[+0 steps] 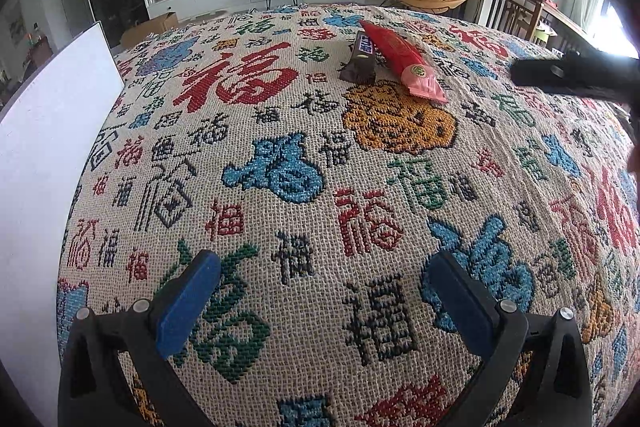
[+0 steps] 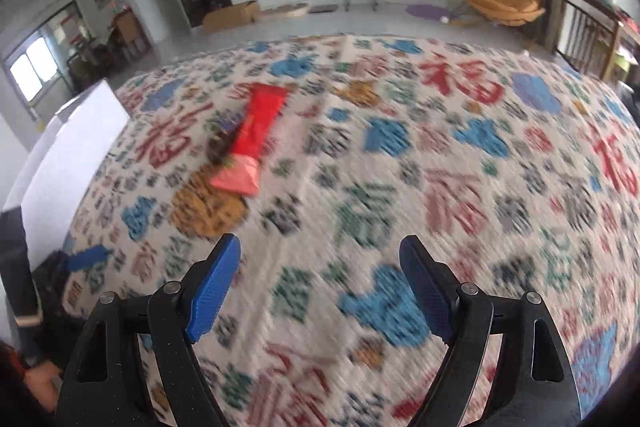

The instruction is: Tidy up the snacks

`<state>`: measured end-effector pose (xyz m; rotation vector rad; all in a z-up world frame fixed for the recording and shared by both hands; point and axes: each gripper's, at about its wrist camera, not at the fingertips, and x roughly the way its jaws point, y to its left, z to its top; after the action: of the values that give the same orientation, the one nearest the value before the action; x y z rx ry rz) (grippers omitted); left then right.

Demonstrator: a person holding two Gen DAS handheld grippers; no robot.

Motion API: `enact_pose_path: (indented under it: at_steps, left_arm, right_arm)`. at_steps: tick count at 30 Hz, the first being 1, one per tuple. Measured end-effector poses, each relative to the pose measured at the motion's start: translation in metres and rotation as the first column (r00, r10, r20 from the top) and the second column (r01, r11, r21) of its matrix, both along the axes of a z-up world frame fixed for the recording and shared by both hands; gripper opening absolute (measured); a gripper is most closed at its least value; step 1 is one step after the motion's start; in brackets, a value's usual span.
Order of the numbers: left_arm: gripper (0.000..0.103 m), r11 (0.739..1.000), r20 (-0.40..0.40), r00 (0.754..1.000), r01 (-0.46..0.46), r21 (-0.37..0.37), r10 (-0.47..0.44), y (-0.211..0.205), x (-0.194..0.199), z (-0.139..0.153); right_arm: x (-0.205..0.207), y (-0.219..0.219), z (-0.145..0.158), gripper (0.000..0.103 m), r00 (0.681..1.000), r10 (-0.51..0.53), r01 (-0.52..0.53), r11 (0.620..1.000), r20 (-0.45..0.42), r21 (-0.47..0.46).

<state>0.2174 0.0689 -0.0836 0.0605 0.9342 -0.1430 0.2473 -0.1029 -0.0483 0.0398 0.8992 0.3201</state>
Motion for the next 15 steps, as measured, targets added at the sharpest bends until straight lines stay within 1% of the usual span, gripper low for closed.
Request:
enact_pose_path:
  at_steps: [1,3,6,8,9,10,11,12,13,15]
  left_arm:
    - [0.103,1.0,0.0,1.0,0.0,0.0,0.0,0.0,0.0,0.0]
    - [0.103,1.0,0.0,1.0,0.0,-0.001,0.0,0.0,0.0,0.0]
    - [0.103,1.0,0.0,1.0,0.0,-0.001,0.0,0.0,0.0,0.0]
    - [0.103,1.0,0.0,1.0,0.0,-0.001,0.0,0.0,0.0,0.0]
    - [0.103,1.0,0.0,1.0,0.0,-0.001,0.0,0.0,0.0,0.0]
    - [0.103,1.0,0.0,1.0,0.0,-0.001,0.0,0.0,0.001,0.0]
    - [0.103,1.0,0.0,1.0,0.0,-0.002,0.0,0.001,0.001,0.0]
    - [0.103,1.0,0.0,1.0,0.0,-0.002,0.0,0.0,0.001,0.0]
    - [0.103,1.0,0.0,1.0,0.0,-0.002,0.0,0.0,0.0,0.0]
    - [0.103,1.0,-0.001,1.0,-0.001,-0.002,0.001,-0.001,0.0,0.0]
  right_arm:
    - [0.019,0.017,0.001,0.083,0.999,0.035,-0.036,0.999,-0.015,-0.012]
    - [0.051,0.047,-0.005,0.081,0.996,0.068,-0.071,0.996,-0.056,-0.05]
    - [0.083,0.075,-0.012,0.081,0.995,0.061,-0.064,0.997,-0.084,-0.042]
    - [0.095,0.087,-0.019,0.08,0.993,0.046,-0.053,0.997,-0.106,-0.055]
    - [0.1,0.093,-0.025,0.068,0.991,0.038,-0.048,0.996,-0.126,-0.076]
    - [0.104,0.097,-0.032,0.044,0.988,0.031,-0.046,0.994,-0.151,-0.096]
    - [0.106,0.098,-0.037,0.039,0.984,0.026,-0.046,0.993,-0.176,-0.108]
    - [0.104,0.098,-0.035,0.03,0.989,0.02,-0.038,0.992,-0.144,-0.122]
    - [0.103,0.096,-0.036,0.027,0.989,0.028,-0.045,0.992,-0.148,-0.114]
    - [0.094,0.088,-0.035,0.027,0.988,0.041,-0.055,0.995,-0.151,-0.089]
